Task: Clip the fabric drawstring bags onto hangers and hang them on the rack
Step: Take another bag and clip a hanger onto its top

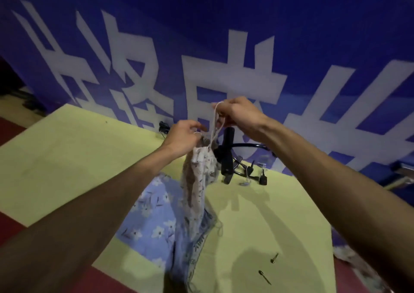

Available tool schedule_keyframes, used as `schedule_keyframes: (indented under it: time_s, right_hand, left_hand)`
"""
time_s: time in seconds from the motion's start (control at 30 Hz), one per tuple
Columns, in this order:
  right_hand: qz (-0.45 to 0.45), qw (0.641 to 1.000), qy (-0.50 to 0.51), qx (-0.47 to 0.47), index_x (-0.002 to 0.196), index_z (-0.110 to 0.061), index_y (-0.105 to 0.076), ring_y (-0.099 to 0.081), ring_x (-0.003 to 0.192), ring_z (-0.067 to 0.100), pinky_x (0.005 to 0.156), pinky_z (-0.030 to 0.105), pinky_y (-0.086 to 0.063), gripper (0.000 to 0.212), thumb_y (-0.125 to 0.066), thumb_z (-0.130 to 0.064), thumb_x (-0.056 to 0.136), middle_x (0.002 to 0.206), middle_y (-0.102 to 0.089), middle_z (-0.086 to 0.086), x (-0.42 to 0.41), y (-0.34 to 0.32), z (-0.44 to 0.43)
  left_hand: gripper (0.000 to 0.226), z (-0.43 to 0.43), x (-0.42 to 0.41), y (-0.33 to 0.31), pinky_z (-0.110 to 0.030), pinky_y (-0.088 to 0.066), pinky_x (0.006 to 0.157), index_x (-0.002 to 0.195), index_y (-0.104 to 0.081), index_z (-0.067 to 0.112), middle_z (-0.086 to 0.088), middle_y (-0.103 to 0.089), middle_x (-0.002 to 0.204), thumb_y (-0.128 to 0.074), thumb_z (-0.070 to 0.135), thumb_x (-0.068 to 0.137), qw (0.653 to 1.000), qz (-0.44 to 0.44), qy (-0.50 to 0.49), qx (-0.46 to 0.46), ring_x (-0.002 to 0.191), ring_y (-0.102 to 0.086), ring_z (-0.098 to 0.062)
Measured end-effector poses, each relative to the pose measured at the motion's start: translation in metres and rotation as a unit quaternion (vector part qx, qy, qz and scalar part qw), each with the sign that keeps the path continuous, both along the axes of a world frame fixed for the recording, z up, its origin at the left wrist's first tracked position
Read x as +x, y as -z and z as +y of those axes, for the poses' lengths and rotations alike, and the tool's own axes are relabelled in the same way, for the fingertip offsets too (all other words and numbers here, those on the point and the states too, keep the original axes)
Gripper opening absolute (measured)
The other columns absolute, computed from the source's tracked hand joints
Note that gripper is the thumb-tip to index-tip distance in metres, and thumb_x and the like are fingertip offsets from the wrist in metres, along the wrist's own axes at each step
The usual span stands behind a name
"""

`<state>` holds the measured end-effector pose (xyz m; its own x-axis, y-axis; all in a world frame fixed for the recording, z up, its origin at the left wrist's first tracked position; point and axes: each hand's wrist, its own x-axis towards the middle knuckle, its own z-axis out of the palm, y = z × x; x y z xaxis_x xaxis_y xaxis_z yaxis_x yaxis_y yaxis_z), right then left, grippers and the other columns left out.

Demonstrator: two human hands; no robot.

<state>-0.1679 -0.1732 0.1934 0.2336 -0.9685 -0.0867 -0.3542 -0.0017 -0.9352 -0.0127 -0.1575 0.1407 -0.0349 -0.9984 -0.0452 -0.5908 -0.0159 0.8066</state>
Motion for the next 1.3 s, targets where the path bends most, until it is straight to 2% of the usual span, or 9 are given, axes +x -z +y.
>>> schedule_keyframes:
  time_s: [0.13, 0.27, 0.4, 0.53, 0.7, 1.0, 1.13, 1.2, 1.3]
  right_hand:
    - [-0.054, 0.998, 0.018, -0.022, 0.067, -0.013, -0.051, -0.048, 0.056, 0.013, 0.062, 0.029, -0.047, 0.027, -0.053, -0.015, 0.094, 0.057, -0.045, 0.0, -0.011, -0.052, 0.007]
    - [-0.019, 0.994, 0.069, -0.078, 0.074, -0.01, -0.053, -0.049, 0.066, 0.019, 0.064, 0.032, -0.045, 0.018, -0.053, -0.009, 0.092, 0.069, -0.047, 0.008, -0.038, -0.091, 0.017]
    - [0.019, 0.982, 0.133, -0.13, 0.075, -0.008, -0.056, -0.046, 0.065, 0.022, 0.062, 0.036, -0.041, 0.012, -0.055, -0.01, 0.087, 0.065, -0.047, 0.012, -0.071, -0.11, 0.031]
    - [0.009, 0.972, 0.186, -0.141, 0.07, -0.008, -0.055, -0.041, 0.052, 0.019, 0.052, 0.03, -0.037, 0.016, -0.057, -0.011, 0.086, 0.059, -0.044, 0.01, -0.113, -0.119, 0.05]
    - [-0.046, 0.967, 0.223, -0.118, 0.068, -0.011, -0.053, -0.035, 0.043, 0.013, 0.044, 0.022, -0.033, 0.022, -0.053, -0.005, 0.088, 0.056, -0.041, 0.006, -0.174, -0.116, 0.083]
    - [-0.105, 0.935, 0.32, -0.115, 0.064, -0.011, -0.047, -0.03, 0.042, 0.011, 0.04, 0.017, -0.027, 0.026, -0.043, 0.008, 0.082, 0.057, -0.037, 0.005, -0.284, -0.093, 0.145]
    - [0.017, 0.923, 0.366, -0.115, 0.065, -0.012, -0.054, -0.057, 0.05, 0.01, 0.043, 0.021, -0.04, 0.029, -0.047, 0.011, 0.08, 0.06, -0.059, 0.003, -0.326, -0.075, 0.168]
    - [0.149, 0.915, 0.358, -0.115, 0.065, -0.014, -0.059, -0.066, 0.065, 0.017, 0.047, 0.027, -0.048, 0.027, -0.051, 0.007, 0.079, 0.062, -0.063, 0.0, -0.341, -0.069, 0.176]
    - [0.335, 0.904, 0.26, -0.052, 0.071, -0.012, -0.066, -0.065, 0.058, 0.018, 0.056, 0.024, -0.052, 0.018, -0.055, -0.001, 0.081, 0.067, -0.067, 0.0, -0.349, -0.077, 0.189]
  left_hand:
    - [0.025, 0.001, -0.017, -0.036, -0.023, -0.051, 0.081, 0.101, -0.071, 0.021, -0.001, -0.069, 0.109, -0.051, 0.015, 0.087, 0.998, 0.011, 0.064, -0.023, 0.099, -0.063, -0.016]
    - [0.037, 0.013, -0.053, -0.073, -0.033, -0.04, 0.1, 0.112, -0.056, 0.034, -0.006, -0.049, 0.125, -0.057, 0.028, 0.075, 0.975, 0.115, 0.188, 0.014, 0.116, -0.05, -0.019]
    - [0.039, 0.018, -0.11, -0.083, -0.027, -0.038, 0.091, 0.127, -0.044, 0.024, 0.001, -0.046, 0.122, -0.057, 0.019, 0.09, 0.971, 0.088, 0.223, -0.015, 0.113, -0.045, -0.013]
    - [0.031, 0.019, -0.167, -0.076, -0.026, -0.034, 0.091, 0.128, -0.046, 0.009, -0.012, -0.047, 0.123, -0.044, 0.014, 0.097, 0.972, 0.059, 0.208, -0.089, 0.121, -0.046, -0.027]
    - [0.04, 0.041, -0.229, -0.074, -0.01, -0.028, 0.074, 0.138, -0.041, 0.014, 0.0, -0.048, 0.119, -0.028, 0.028, 0.103, 0.946, 0.045, 0.309, -0.09, 0.108, -0.045, -0.012]
    - [0.045, 0.074, -0.328, -0.036, -0.011, -0.018, 0.102, 0.145, -0.033, 0.019, -0.007, -0.039, 0.149, -0.026, 0.032, 0.102, 0.906, 0.001, 0.412, -0.095, 0.14, -0.031, -0.021]
    - [0.038, 0.083, -0.351, -0.021, -0.021, -0.031, 0.099, 0.135, -0.047, 0.009, -0.014, -0.055, 0.131, -0.033, 0.019, 0.102, 0.875, -0.043, 0.467, -0.12, 0.124, -0.048, -0.027]
    - [0.036, 0.086, -0.356, -0.015, -0.017, -0.04, 0.088, 0.132, -0.051, 0.008, -0.012, -0.061, 0.121, -0.036, 0.018, 0.101, 0.859, -0.064, 0.493, -0.121, 0.111, -0.056, -0.024]
    - [0.037, 0.088, -0.367, -0.002, -0.027, -0.043, 0.087, 0.129, -0.053, 0.009, -0.015, -0.062, 0.118, -0.036, 0.024, 0.1, 0.843, -0.094, 0.514, -0.126, 0.108, -0.058, -0.03]
